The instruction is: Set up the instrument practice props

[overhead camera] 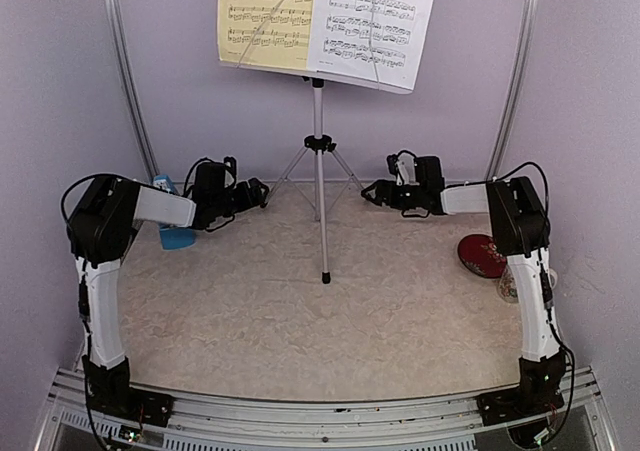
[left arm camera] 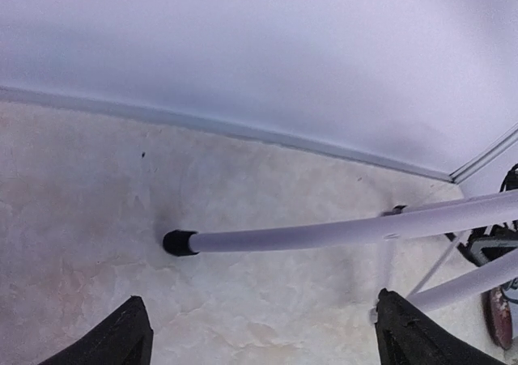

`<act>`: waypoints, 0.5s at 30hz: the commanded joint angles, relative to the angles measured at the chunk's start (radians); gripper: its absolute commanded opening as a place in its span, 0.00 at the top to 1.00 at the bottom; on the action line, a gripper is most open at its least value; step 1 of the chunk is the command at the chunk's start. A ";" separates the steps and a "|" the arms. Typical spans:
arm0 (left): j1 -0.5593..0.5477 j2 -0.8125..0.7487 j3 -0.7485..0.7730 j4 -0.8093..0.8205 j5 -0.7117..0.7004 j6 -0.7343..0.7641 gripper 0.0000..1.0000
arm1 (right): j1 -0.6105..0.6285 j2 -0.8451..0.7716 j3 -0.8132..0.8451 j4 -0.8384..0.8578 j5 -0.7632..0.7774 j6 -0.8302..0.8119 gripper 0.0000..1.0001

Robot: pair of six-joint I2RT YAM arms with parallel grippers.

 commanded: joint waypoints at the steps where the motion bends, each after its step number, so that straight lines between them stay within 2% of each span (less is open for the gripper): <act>1: -0.024 -0.203 -0.083 0.026 -0.062 0.059 0.04 | -0.009 -0.152 -0.113 0.147 -0.049 0.001 0.09; 5: -0.015 -0.365 -0.201 -0.022 -0.187 0.055 0.01 | -0.009 -0.245 -0.237 0.211 -0.075 0.018 0.01; 9: -0.006 -0.525 -0.284 -0.078 -0.298 0.047 0.01 | -0.009 -0.330 -0.384 0.288 -0.087 0.033 0.00; 15: 0.029 -0.620 -0.271 -0.271 -0.505 0.035 0.01 | 0.003 -0.441 -0.572 0.341 -0.105 0.050 0.00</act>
